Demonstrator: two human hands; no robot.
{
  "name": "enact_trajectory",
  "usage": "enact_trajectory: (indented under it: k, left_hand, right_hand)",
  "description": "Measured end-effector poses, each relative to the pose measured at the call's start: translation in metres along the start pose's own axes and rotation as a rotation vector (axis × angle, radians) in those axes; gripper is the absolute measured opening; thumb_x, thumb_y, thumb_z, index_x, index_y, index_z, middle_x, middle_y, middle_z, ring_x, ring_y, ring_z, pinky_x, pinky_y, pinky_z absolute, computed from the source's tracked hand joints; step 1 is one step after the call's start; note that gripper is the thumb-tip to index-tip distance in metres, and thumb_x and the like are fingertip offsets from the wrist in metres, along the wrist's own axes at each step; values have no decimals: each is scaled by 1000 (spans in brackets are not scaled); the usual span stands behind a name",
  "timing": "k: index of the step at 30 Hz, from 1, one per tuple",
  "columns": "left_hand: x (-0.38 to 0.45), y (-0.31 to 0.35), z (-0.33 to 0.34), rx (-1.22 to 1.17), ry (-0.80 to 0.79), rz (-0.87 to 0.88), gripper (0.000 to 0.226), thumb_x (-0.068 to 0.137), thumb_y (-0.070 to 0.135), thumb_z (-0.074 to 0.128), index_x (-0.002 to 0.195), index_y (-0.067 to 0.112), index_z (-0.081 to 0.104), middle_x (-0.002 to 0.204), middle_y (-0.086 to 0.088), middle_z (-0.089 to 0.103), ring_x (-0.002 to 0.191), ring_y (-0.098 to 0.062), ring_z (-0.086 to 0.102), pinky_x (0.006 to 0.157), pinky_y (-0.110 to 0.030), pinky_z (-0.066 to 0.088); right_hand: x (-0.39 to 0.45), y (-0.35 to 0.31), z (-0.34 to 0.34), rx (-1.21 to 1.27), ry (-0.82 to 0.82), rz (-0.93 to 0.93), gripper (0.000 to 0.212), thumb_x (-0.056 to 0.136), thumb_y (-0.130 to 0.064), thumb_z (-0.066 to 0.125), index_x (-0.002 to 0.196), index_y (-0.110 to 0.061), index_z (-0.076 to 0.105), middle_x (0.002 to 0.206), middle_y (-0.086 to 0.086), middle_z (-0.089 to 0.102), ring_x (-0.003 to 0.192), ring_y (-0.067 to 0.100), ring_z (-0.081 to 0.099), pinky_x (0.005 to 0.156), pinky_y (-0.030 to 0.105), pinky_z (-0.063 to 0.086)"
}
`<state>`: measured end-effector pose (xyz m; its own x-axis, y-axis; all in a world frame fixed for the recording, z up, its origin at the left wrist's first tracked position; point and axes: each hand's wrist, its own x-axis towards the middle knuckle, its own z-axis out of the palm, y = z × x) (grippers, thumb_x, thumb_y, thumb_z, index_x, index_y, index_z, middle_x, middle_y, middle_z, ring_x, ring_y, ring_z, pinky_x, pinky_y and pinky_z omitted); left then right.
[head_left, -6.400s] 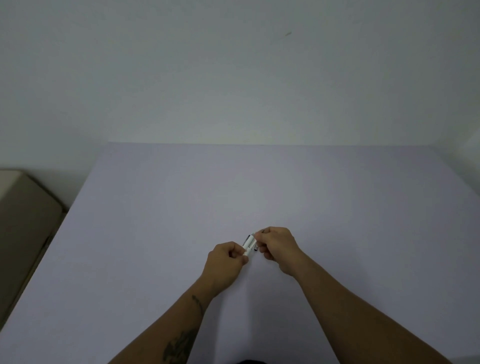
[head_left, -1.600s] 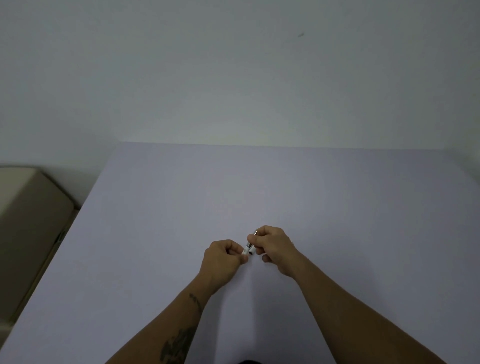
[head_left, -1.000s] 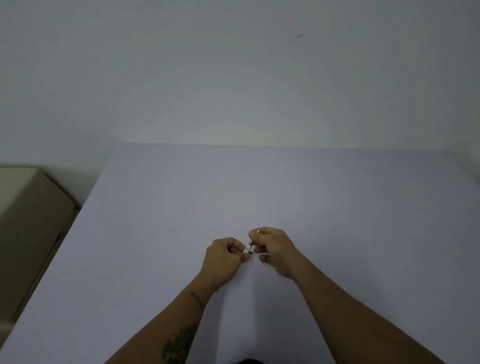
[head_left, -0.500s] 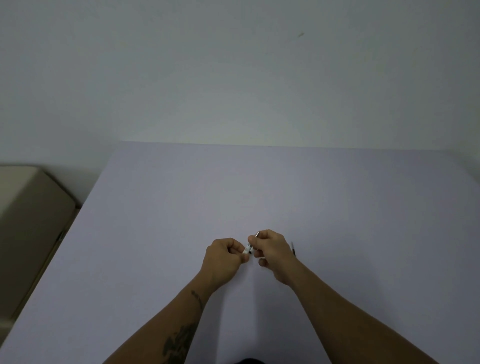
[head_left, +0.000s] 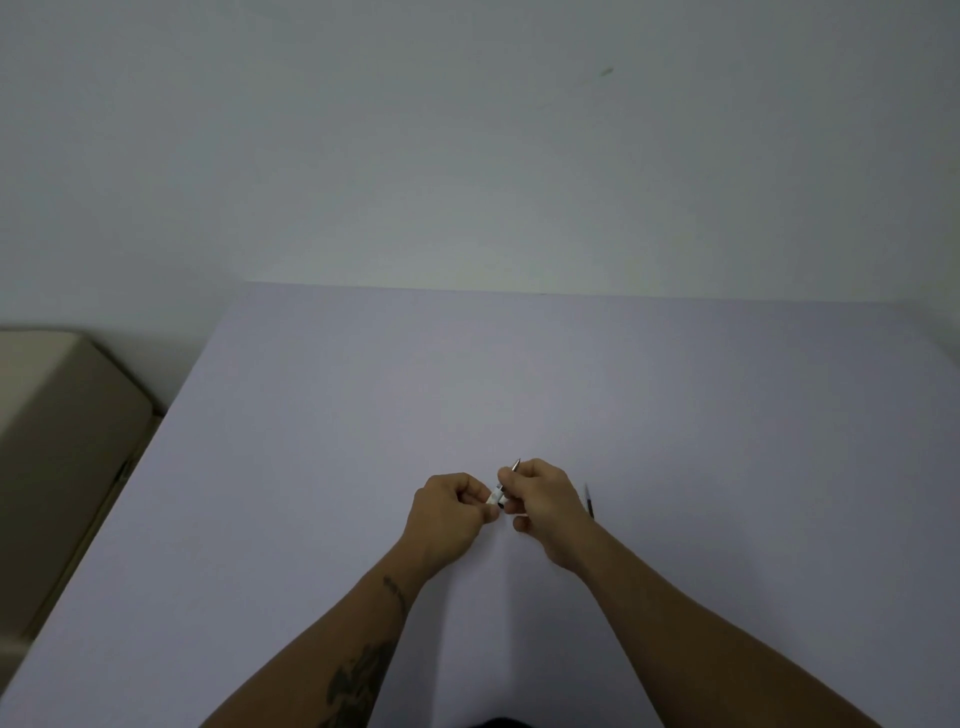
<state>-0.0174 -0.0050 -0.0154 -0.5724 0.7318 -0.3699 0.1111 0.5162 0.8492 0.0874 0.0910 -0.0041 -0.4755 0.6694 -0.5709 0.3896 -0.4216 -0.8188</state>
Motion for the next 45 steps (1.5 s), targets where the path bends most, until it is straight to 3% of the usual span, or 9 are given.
enact_trajectory:
  k: [4, 12, 18, 27, 30, 33, 36, 39, 45]
  left_hand:
    - [1, 0, -4, 1, 6, -5, 4, 79, 9, 75, 78, 13, 73, 63, 2, 63, 58, -13, 56, 63, -31, 53]
    - [2, 1, -4, -21, -2, -11, 4, 79, 10, 75, 78, 14, 74, 61, 4, 62, 56, -10, 55, 59, -26, 50]
    - [2, 0, -6, -25, 8, -17, 4, 79, 10, 75, 79, 13, 74, 63, 3, 63, 56, -11, 56, 59, -27, 50]
    - [1, 3, -3, -20, -8, -12, 3, 80, 10, 75, 82, 12, 74, 64, 4, 64, 56, -9, 56, 60, -25, 49]
    - [-1, 3, -4, -7, 1, -3, 3, 80, 11, 75, 83, 12, 74, 64, 3, 63, 55, -9, 54, 58, -23, 47]
    - [-2, 4, -5, 0, 12, 2, 3, 81, 10, 75, 82, 13, 74, 66, 3, 63, 56, -8, 53, 57, -20, 44]
    - [-2, 6, -4, 2, 30, 16, 4, 80, 11, 75, 80, 15, 74, 69, 2, 65, 59, -9, 54, 58, -19, 44]
    - [-3, 6, -2, 7, 40, 35, 4, 81, 11, 74, 81, 15, 74, 72, 0, 66, 62, -11, 55, 60, -22, 48]
    - [-4, 7, -2, 18, 35, 46, 4, 83, 12, 73, 81, 15, 74, 71, 0, 65, 60, -10, 53, 57, -20, 45]
  right_hand:
    - [1, -5, -6, 87, -94, 33, 21, 97, -11, 54, 98, -11, 74, 87, 7, 65, 72, 17, 57, 61, 29, 45]
    - [6, -3, 1, 15, 14, 7, 21, 90, -21, 67, 73, -11, 61, 78, 13, 59, 66, 18, 53, 54, 28, 42]
    - [2, -9, -9, 138, -133, 55, 19, 95, -7, 57, 101, -9, 74, 85, 7, 65, 72, 18, 55, 59, 28, 44]
    - [7, -7, -1, 22, 26, 40, 23, 87, -21, 71, 71, -11, 58, 73, 8, 56, 62, 15, 51, 53, 27, 42]
    - [2, -12, -4, 110, -81, 68, 8, 90, -13, 66, 84, -10, 70, 78, 6, 61, 66, 16, 52, 57, 28, 43]
    - [2, -14, -8, 127, -119, 64, 16, 94, -6, 60, 96, -7, 75, 81, 7, 64, 70, 17, 54, 62, 28, 45]
    - [3, -15, -6, 75, -48, 27, 11, 90, -10, 67, 81, -6, 71, 76, 10, 60, 65, 17, 53, 58, 27, 44]
    - [6, -12, -4, 0, 23, -35, 31, 86, -18, 73, 62, -11, 55, 61, 8, 54, 44, 11, 47, 47, 23, 40]
    - [3, -13, -11, 166, -142, 29, 11, 92, -4, 62, 94, -4, 73, 75, 7, 64, 62, 15, 54, 54, 25, 43]
